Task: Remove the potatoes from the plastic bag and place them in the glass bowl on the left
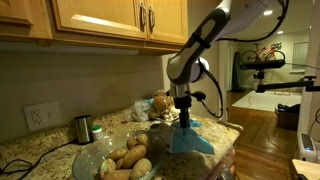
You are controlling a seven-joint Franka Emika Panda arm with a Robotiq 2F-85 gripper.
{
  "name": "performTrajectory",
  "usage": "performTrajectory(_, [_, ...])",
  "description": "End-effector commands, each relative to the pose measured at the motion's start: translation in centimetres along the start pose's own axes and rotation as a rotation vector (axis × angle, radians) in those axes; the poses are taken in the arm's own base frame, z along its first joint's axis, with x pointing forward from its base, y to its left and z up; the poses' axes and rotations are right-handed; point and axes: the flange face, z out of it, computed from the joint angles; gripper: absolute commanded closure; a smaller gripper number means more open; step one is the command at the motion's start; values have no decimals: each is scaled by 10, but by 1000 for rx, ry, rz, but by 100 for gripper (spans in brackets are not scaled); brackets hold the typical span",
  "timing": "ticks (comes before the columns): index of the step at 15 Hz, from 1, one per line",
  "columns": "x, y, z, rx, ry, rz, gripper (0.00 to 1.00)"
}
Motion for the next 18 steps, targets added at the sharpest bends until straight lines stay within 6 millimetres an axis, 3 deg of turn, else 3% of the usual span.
performTrajectory(1, [-21, -18, -6, 27, -57, 61, 0])
performTrajectory(5, [-32, -17, 3, 42, -104, 112, 0])
performTrajectory(11, [-45, 4, 0, -13, -90, 204, 0])
performTrajectory(18, [-19, 12, 12, -96, 55, 283, 0])
